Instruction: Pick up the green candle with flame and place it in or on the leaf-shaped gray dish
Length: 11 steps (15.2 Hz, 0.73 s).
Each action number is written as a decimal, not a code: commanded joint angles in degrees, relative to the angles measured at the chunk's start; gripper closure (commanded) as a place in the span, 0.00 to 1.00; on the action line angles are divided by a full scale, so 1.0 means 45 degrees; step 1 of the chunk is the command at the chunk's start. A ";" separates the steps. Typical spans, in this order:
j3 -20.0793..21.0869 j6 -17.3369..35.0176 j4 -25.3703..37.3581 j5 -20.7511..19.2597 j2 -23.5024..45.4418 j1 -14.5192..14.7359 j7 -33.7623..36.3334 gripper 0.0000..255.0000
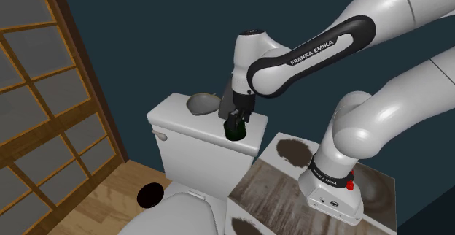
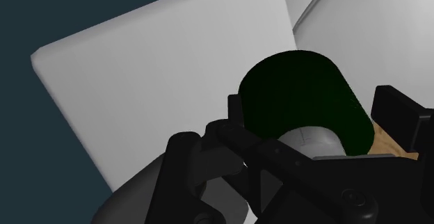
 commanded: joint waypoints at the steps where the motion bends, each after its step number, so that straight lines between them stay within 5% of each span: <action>1: -0.0052 -0.0497 0.0198 -0.0027 -0.0297 0.0001 -0.0005 1.00; 11: -0.0284 -0.2679 0.1336 -0.0185 -0.1344 -0.0027 -0.0011 1.00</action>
